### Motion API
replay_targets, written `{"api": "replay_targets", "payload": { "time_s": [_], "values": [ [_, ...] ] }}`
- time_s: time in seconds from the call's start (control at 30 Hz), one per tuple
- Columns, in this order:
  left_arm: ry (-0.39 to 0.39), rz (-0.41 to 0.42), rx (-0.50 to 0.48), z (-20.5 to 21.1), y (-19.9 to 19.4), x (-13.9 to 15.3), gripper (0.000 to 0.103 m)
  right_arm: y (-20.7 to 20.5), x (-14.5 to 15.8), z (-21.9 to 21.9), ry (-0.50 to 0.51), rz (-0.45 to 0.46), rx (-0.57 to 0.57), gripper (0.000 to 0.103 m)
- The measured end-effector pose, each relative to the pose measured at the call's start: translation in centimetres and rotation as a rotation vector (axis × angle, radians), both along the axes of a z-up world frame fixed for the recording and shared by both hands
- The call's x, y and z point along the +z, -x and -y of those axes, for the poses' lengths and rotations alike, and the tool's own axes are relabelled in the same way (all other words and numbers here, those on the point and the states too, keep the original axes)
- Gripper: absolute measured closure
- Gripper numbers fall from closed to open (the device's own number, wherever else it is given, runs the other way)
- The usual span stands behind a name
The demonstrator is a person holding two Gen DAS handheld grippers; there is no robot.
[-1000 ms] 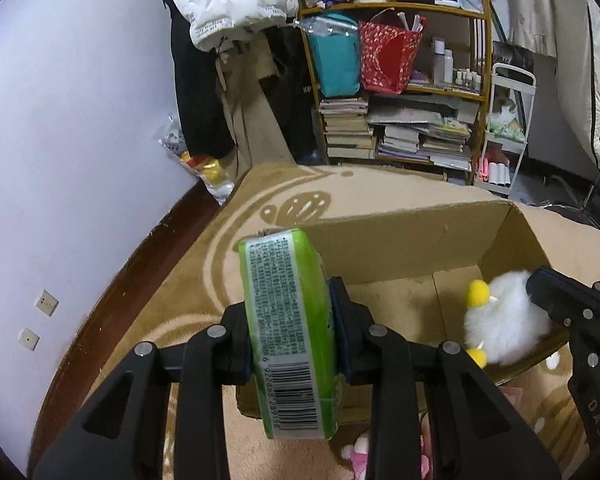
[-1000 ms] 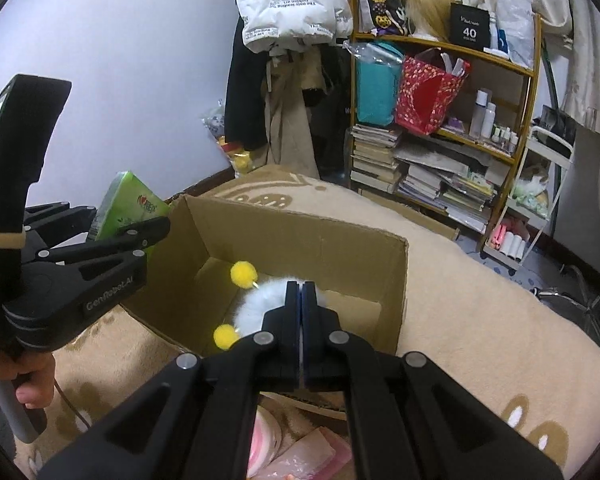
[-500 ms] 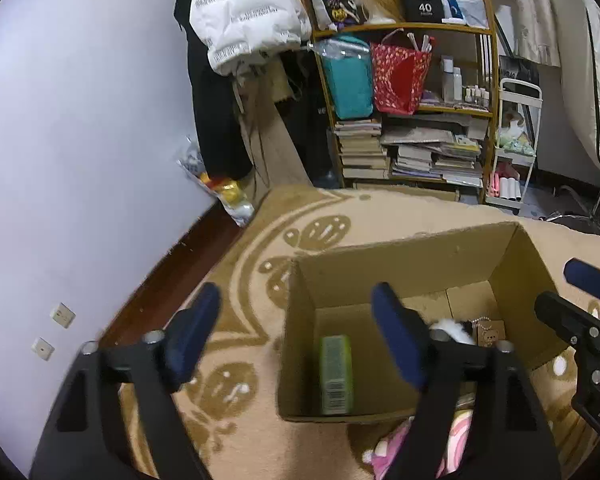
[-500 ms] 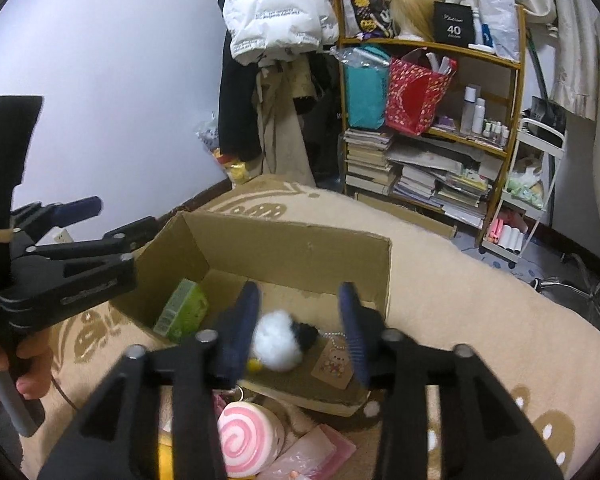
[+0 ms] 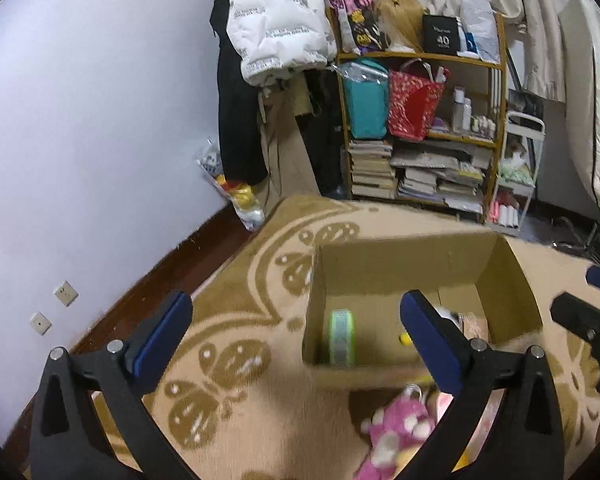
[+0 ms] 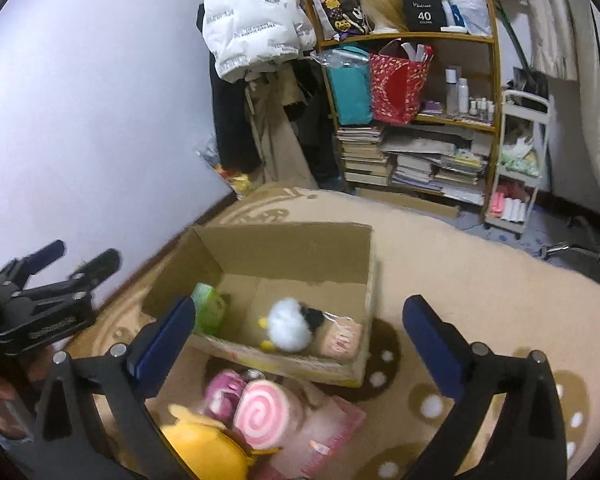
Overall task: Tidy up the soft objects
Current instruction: 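Open both tools to drop the packet and fluffy toy into the box, then grasp the yellow plush with the left tool while the right tool reaches toward the swirl cushion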
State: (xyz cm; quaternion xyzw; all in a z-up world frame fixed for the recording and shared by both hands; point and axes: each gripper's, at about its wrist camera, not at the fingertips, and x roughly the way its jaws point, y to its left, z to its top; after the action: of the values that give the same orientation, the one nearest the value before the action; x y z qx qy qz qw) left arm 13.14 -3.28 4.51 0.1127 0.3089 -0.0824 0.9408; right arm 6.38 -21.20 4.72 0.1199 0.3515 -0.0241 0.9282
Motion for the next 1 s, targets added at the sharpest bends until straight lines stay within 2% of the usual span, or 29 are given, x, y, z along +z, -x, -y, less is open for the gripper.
{"api": "replay_targets", "payload": {
  "time_s": [0.13,0.3,0.4,0.53,0.63,0.87,1.0],
  "values": [
    [-0.031,-0.010,-0.034,-0.3,2.4,-1.2,0.001,0.8,-1.0,-0.5,0.004,-0.040,0.022,0.000],
    [-0.027,-0.068,-0.066,-0.8,4.2,-4.1,0.000,1.7,-3.0,-0.9,-0.033,-0.093,0.039,0.000],
    [0.005,-0.150,-0.090,-1.4,4.9,-6.6,0.001,2.3,-4.5,-1.0,-0.056,-0.123,0.041,0.000],
    [0.039,-0.186,-0.100,-1.6,5.7,-8.3,0.001,2.9,-6.5,-1.0,-0.083,-0.165,0.053,0.005],
    [0.034,-0.191,-0.127,-1.2,6.2,-8.7,0.001,3.1,-8.1,-1.0,-0.118,-0.199,0.064,0.009],
    [0.017,-0.193,-0.182,0.3,6.8,-9.4,0.001,2.8,-10.8,0.1,-0.249,-0.255,0.050,0.010],
    [0.016,-0.212,-0.203,0.8,6.8,-10.2,0.001,2.8,-11.4,0.2,-0.264,-0.263,0.043,0.010]
  ]
}}
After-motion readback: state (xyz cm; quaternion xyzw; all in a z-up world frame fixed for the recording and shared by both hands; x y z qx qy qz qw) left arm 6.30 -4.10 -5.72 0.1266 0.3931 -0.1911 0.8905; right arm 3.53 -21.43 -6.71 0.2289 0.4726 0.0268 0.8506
